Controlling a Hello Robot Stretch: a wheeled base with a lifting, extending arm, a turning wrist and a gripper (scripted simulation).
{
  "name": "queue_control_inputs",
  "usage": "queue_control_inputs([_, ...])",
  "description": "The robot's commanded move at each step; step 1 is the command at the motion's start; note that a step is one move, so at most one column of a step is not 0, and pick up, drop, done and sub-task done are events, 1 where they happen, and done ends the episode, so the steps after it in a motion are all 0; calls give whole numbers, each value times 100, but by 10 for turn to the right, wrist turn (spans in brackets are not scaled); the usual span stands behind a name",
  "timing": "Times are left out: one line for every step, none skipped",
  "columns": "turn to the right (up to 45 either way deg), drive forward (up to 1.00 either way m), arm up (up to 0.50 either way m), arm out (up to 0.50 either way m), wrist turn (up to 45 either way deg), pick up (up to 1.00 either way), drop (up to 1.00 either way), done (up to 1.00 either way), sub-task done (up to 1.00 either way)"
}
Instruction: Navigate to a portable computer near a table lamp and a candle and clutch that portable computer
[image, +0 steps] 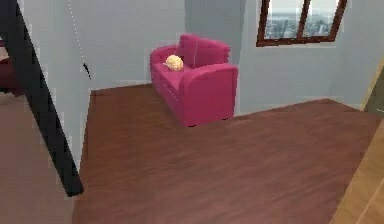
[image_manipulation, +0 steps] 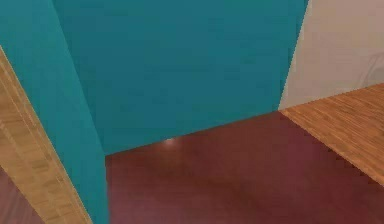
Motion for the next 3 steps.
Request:
queue_control_inputs([0,5,0,0,0,0,0,0,0])
queue_control_inputs([90,0,0,0,0,0,0,0,0])
queue_control_inputs([0,50,0,0,0,0,0,0,0])
